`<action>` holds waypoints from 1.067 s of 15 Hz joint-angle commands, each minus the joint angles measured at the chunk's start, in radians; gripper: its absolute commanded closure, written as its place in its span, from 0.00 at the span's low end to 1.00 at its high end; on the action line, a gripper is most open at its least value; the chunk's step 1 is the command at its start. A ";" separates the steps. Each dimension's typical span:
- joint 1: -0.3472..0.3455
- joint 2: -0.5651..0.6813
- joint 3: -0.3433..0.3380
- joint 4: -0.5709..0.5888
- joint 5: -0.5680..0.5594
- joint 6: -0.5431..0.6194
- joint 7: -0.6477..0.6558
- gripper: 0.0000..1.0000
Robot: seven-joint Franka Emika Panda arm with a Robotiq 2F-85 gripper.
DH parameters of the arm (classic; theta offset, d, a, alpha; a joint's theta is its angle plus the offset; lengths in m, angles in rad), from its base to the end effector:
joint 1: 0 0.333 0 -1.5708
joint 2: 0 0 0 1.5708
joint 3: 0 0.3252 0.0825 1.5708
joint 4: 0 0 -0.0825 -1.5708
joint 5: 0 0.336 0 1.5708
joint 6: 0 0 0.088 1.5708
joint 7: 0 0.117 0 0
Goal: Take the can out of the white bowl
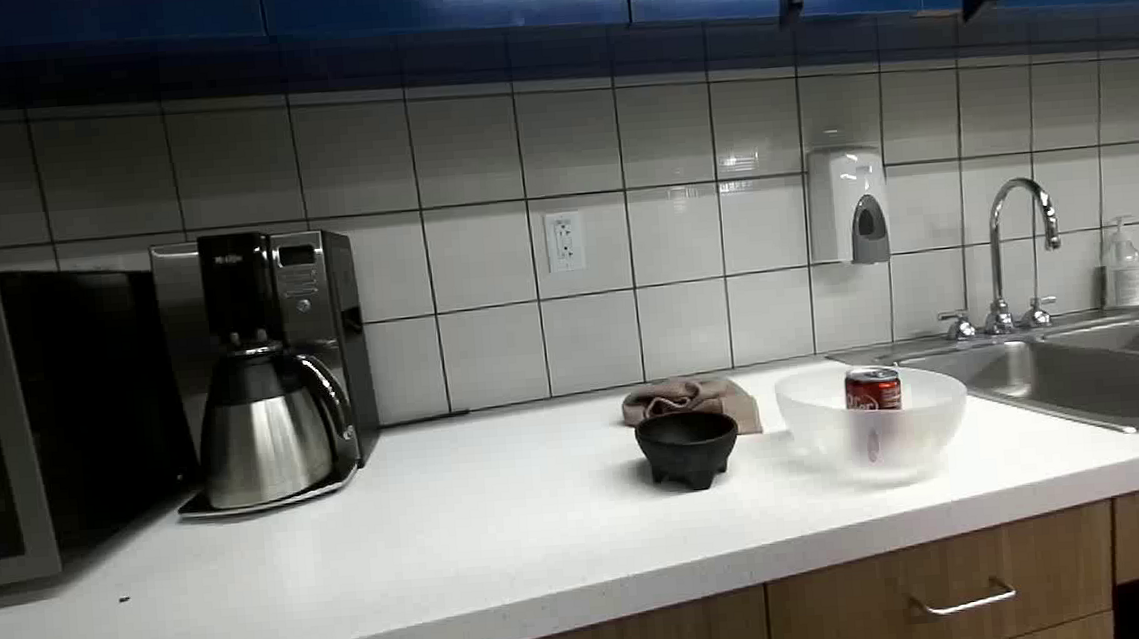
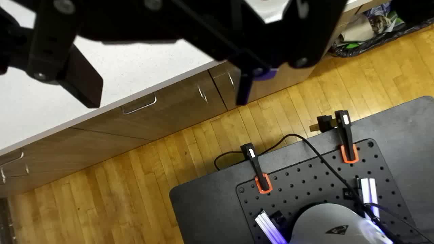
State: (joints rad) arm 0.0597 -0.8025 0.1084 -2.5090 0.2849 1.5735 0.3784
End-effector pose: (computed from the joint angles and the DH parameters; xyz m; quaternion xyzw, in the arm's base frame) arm 0.2318 0.0801 0.5278 -0.9835 0.1329 0.0908 0.0827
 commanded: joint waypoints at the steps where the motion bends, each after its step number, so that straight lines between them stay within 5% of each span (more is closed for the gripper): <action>1: -0.027 0.000 0.019 0.003 0.011 -0.007 -0.015 0.00; 16: -0.053 0.048 0.079 -0.043 -0.036 0.046 0.028 0.00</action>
State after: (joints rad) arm 0.0425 -0.7730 0.1570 -2.5316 0.2722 1.5857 0.3817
